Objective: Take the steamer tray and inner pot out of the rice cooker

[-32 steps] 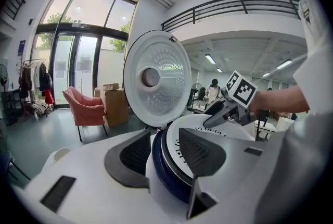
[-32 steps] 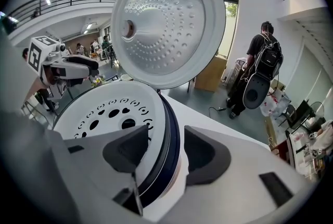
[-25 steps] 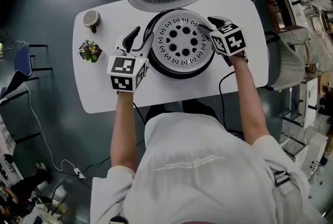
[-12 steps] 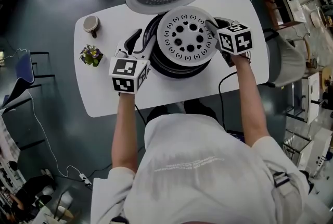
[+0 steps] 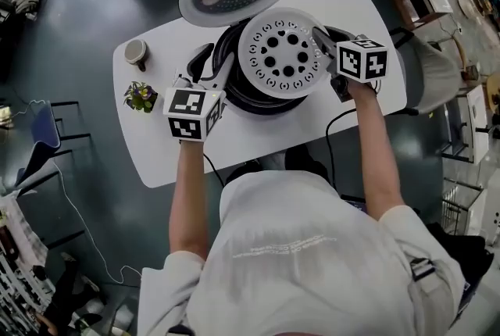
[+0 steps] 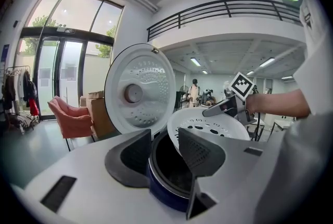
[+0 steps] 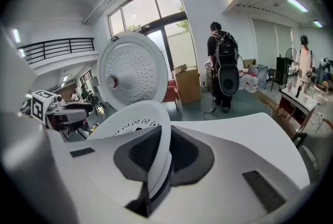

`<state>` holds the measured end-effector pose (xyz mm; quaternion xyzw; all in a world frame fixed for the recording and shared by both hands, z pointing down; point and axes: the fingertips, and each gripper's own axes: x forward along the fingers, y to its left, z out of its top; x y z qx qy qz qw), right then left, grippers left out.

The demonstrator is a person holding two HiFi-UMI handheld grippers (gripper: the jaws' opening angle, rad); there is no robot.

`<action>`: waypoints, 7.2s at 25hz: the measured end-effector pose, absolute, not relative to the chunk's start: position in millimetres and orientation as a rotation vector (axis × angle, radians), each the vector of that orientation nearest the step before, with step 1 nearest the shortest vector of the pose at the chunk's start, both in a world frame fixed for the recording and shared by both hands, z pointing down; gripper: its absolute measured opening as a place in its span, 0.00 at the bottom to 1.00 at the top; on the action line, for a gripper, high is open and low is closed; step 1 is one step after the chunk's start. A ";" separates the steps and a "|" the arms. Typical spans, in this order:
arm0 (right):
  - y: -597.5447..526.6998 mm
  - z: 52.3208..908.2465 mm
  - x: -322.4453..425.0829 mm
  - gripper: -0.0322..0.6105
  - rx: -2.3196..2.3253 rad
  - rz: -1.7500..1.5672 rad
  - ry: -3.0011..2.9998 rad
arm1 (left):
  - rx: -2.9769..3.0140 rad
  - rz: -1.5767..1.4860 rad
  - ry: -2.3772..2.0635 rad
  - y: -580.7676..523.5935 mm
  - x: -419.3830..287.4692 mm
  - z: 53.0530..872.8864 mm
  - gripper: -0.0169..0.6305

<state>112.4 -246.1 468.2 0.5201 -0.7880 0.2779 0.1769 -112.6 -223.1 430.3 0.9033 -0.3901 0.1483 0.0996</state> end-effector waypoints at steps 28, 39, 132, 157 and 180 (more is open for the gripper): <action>-167.6 401.5 362.9 0.14 1.984 0.835 -2.223 | 2.896 0.435 -0.905 -232.1 116.9 381.2 0.27; -181.4 434.6 445.6 0.14 1.955 0.974 -2.248 | 2.828 0.523 -0.946 -225.4 192.9 403.5 0.26; -276.1 520.2 516.2 0.36 1.666 0.462 -2.261 | 2.366 0.293 -1.187 -261.4 254.8 469.2 0.26; -252.7 315.5 277.7 0.39 1.385 0.013 -2.673 | 2.580 0.140 -1.542 -230.3 62.7 313.7 0.26; -256.5 339.3 121.7 0.39 1.065 0.184 -2.777 | 2.327 0.243 -1.833 -190.7 -105.0 347.9 0.23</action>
